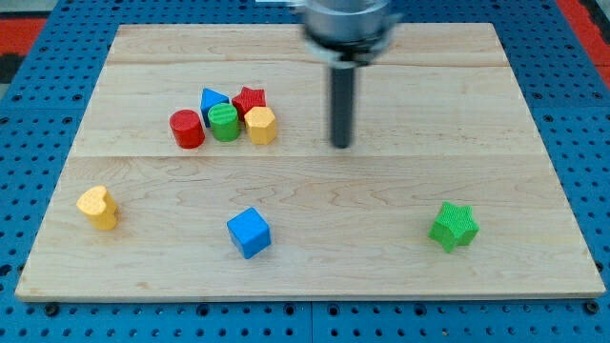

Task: Push the green star right to the yellow hexagon

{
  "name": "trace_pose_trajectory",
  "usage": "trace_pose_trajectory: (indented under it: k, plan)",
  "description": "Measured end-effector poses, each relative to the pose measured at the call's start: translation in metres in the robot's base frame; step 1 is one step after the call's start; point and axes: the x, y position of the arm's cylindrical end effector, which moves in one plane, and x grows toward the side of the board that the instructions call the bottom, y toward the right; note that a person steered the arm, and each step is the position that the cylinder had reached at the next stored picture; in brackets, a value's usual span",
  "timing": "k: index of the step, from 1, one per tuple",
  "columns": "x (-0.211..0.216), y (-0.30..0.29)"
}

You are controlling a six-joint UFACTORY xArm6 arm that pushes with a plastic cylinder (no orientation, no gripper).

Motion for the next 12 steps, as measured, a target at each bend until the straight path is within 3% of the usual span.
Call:
trace_pose_trajectory:
  k: [1,2,3,4,6,10,12]
  plan:
    - [0.017,0.110]
    - [0.085,0.172]
    - [0.147,0.157]
    - [0.170,0.091]
    - [0.113,0.037]
    - [0.015,0.089]
    - [0.049,-0.035]
